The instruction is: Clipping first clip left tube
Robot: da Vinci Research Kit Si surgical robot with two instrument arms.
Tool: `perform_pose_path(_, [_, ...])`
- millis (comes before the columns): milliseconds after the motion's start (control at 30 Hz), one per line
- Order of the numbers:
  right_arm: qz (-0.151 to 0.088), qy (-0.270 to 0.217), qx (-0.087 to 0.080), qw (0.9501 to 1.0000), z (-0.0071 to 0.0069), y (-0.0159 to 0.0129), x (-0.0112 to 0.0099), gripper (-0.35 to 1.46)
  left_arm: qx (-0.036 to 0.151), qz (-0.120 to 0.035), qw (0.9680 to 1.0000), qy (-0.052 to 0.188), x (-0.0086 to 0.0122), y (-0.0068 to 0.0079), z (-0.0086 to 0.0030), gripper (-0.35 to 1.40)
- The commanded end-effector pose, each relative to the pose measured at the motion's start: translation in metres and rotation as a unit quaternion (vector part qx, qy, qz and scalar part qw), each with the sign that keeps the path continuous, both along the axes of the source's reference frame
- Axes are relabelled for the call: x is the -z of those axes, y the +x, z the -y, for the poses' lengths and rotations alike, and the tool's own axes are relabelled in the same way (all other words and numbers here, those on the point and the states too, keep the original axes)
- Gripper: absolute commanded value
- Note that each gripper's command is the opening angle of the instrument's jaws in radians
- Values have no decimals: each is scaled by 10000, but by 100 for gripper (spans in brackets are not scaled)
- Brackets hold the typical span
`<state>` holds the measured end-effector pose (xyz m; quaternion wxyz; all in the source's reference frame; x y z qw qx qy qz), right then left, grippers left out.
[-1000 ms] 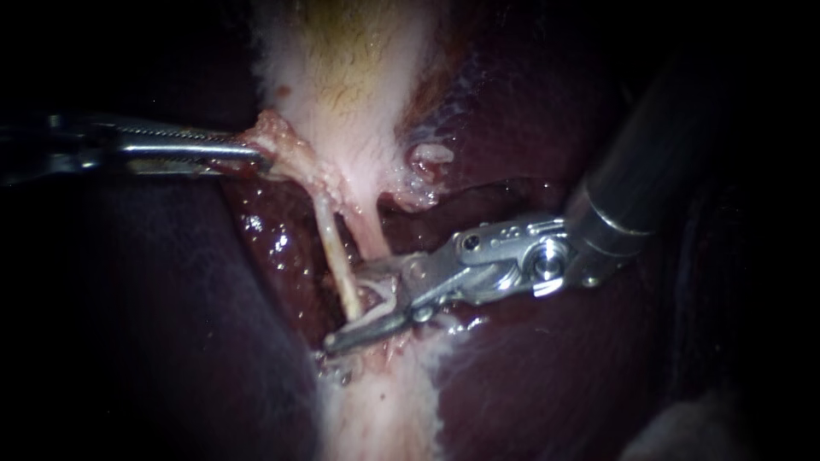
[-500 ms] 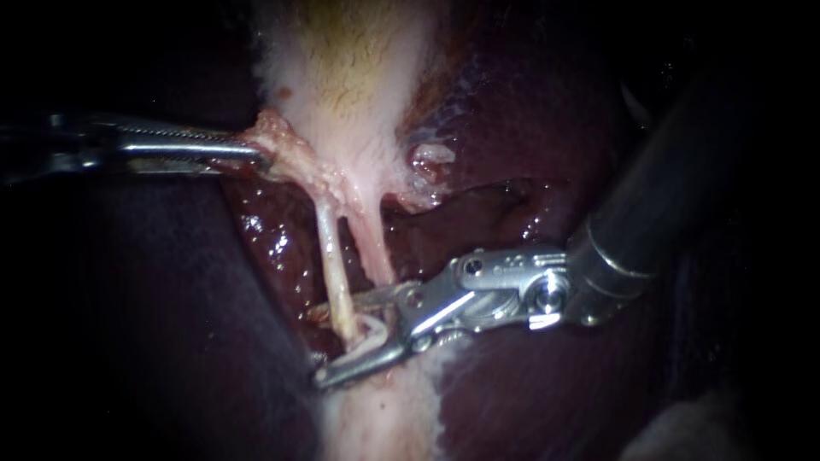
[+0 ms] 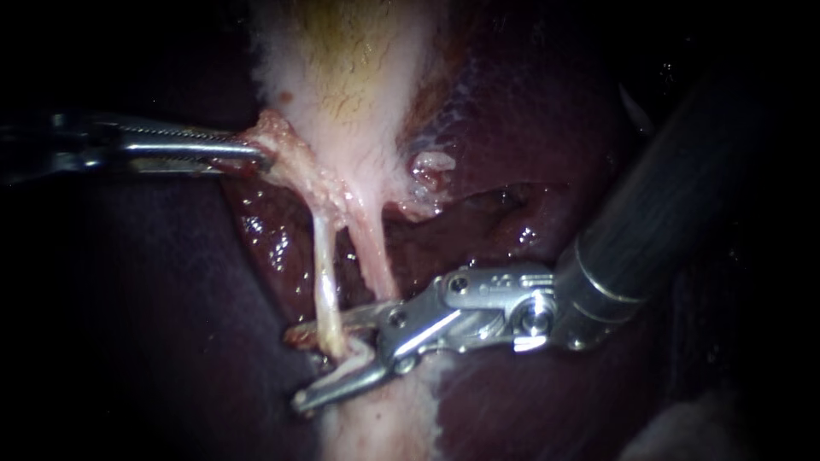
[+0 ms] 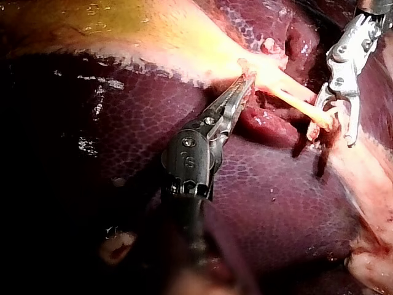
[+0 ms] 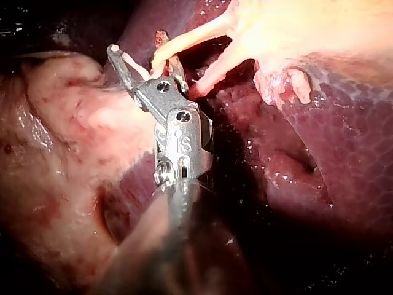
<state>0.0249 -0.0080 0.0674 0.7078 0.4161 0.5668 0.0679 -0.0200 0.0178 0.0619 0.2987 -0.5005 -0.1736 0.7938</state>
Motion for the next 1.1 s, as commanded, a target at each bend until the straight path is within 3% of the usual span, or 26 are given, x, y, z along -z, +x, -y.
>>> perform_pose_path(33, [3,-1,2,10000,1,1,-2,44,1,1,10000,2,0,0,0,-35])
perform_pose_path(333, [55,-27,22,10000,0,4,-4,30,3,-1,10000,2,0,-1,0,-35])
perform_pose_path(667, [215,-102,16,9997,-6,-3,-7,-8,3,-1,10000,2,0,-1,0,-35])
perform_pose_path(800, [246,-116,42,9996,-7,-6,-7,-35,3,-1,10000,2,0,-1,0,-35])
perform_pose_path(967, [519,-247,195,9982,-8,-8,-7,-35,3,-1,10000,2,0,-1,0,-35])
perform_pose_path(1100, [538,-259,215,9980,-8,-11,-8,-35,2,0,10000,2,0,-1,0,-35])
